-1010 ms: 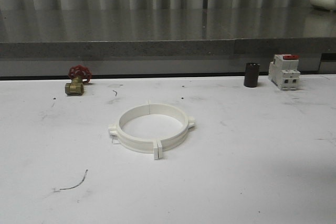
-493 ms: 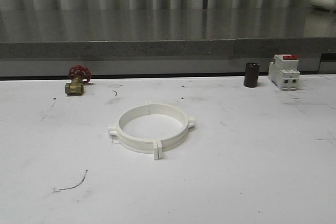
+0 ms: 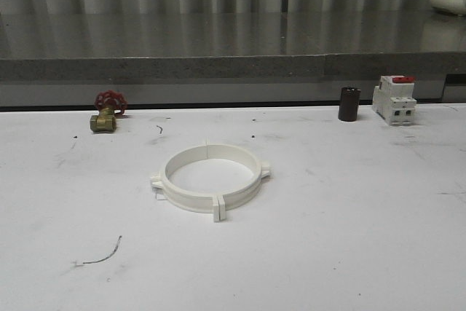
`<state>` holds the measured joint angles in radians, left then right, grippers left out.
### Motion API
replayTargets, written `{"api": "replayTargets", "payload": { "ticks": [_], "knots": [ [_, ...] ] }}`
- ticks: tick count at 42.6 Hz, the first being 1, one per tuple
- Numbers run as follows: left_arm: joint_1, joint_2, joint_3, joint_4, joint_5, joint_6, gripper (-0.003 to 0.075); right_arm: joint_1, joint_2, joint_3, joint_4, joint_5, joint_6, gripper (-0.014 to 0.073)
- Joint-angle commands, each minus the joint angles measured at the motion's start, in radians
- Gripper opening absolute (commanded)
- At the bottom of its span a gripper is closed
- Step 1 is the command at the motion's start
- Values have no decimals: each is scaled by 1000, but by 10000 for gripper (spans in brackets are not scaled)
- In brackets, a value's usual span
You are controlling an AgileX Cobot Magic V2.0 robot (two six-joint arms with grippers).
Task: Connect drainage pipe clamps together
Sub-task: 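Open the right gripper and lift it away from the ring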
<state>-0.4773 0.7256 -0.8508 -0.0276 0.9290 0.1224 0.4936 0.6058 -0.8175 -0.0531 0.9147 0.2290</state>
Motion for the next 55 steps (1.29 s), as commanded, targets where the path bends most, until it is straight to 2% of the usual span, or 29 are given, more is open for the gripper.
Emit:
{"api": "replayTargets", "payload": {
  "ticks": [1,3,11,13,36,41,45,55],
  "knots": [
    [-7,-4,-25,-8,-66,-5,243,1,3,-23,-15,-60,-12,306],
    [-7,-4,-25,-8,-66,-5,206,1,3,-23,-15,-60,-12,239],
    [-7,-4,-25,-8,-66,-5,-22,1,3,-23,-15,-60,-12,-25],
    [-7,-4,-25,-8,-66,-5,-20,1,3,-23,-15,-60,-12,-70],
    [-12,-18,-17,-8,-66,-5,-20,1,3,-23,-13,-58,-12,-69],
    [35,-75,21,-12,-75,-5,-20,1,3,-23,-13,-60,-12,-69],
    [111,-160,104,-5,-198,-5,-20,1,3,-23,-13,-60,-12,-69],
    [304,-426,457,28,-659,-5,-20,1,3,-23,-13,-60,-12,-69]
  ]
}}
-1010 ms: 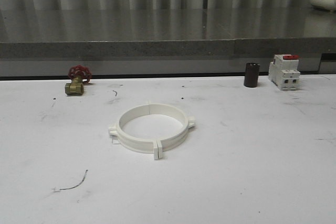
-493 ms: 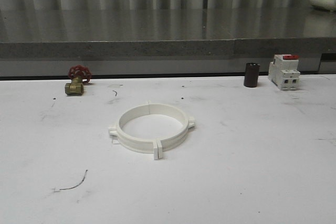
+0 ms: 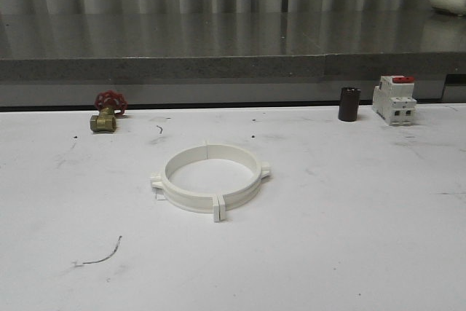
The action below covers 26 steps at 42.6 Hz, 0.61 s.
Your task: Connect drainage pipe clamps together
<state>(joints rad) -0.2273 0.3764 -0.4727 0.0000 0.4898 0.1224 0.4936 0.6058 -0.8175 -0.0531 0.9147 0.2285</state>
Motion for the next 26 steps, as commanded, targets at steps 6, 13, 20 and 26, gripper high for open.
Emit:
{"api": "replayTargets", "payload": {
  "ticks": [6,13,20,26],
  "knots": [
    [143,-240,256,-18,-339,-5,-20,1,3,-23,-13,-60,-11,-69],
    [180,-361,384,-18,-390,-5,-20,1,3,-23,-13,-60,-11,-69],
    [180,-371,467,-53,-474,-5,-20,1,3,-23,-13,-60,-11,-69],
    [180,-395,500,-63,-496,-5,-20,1,3,-23,-13,-59,-11,-69]
  ]
}}
